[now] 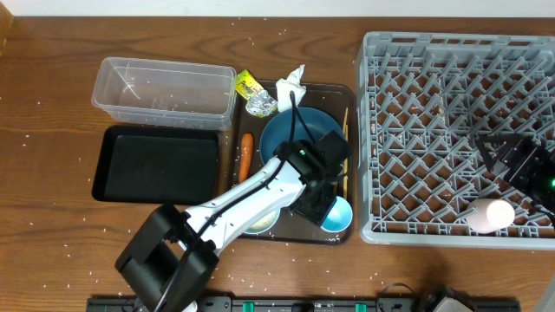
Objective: Sort waste into correct bins and load items into the dishwasher rack
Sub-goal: 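Reach the left gripper to the light-blue cup and grasp it, then lift the light-blue cup and pass it to the right gripper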
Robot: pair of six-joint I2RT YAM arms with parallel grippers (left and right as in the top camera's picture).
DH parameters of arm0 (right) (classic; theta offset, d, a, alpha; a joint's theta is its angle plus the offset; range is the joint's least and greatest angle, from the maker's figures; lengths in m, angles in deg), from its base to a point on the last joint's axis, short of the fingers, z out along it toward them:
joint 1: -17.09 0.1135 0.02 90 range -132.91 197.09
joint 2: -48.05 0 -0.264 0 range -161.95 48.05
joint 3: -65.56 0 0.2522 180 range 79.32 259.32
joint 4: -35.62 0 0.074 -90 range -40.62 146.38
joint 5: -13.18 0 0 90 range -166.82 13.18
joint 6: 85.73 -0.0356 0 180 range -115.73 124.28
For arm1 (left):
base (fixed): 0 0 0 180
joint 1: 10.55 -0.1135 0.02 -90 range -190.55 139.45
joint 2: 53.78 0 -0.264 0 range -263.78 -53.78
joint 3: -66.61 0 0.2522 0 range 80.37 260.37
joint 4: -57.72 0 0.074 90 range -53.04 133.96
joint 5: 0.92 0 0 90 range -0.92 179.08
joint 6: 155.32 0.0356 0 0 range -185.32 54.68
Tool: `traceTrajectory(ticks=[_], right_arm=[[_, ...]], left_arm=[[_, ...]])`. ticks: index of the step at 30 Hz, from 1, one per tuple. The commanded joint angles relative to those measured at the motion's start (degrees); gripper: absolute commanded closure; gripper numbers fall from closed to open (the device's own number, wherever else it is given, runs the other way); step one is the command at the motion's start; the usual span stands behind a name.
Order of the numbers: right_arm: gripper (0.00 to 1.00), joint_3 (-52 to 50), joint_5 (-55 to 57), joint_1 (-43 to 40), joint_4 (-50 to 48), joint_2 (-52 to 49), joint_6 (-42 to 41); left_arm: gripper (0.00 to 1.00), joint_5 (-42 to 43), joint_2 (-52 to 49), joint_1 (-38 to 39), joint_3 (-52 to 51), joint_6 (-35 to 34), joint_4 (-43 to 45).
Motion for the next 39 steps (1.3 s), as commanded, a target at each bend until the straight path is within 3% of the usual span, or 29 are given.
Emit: traceTrajectory(ticks=[1,11,18,27,29,30,31,39], right_arm=[[0.19,0.3,0.4,0.4,0.1,-0.3,0.5],[0.19,0.3,0.8,0.4,0.5,-0.3,0.5],[0.19,0.3,0.8,0.4,0.4,-0.3,0.5],[0.2,0.3,0.8,0.4,0.4,-0.3,0.5],[0.2,0.3,0.8,0.4,0.4,-0.3,0.5],[0.2,0.3,0.8,0.4,0.4,-0.3,0.5],[0.2,0.3,0.8,0.4,0.4,-0.3,0.5],[0.2,0.3,0.2,0.4,0.7,-0.3,1.0]], left_arm=[[0.46,-0.9,-0.8,0.3,-0.1,-0.2,0.4],[0.45,2.4,-0.8,0.3,-0.1,-0.8,4.1],[0.56,-0.3,-0.9,0.3,-1.0,-0.8,5.2],[0.63,-0.3,-0.9,0.3,-3.8,-3.4,8.2],[0.7,-0.3,-0.9,0.3,-4.0,-3.4,8.4],[0.87,-0.2,-0.9,0.3,-4.0,-3.5,8.3],[0.94,0.5,-0.6,0.3,-3.8,-3.5,8.0],[0.94,9.8,8.2,-3.4,3.3,-3.7,2.3]])
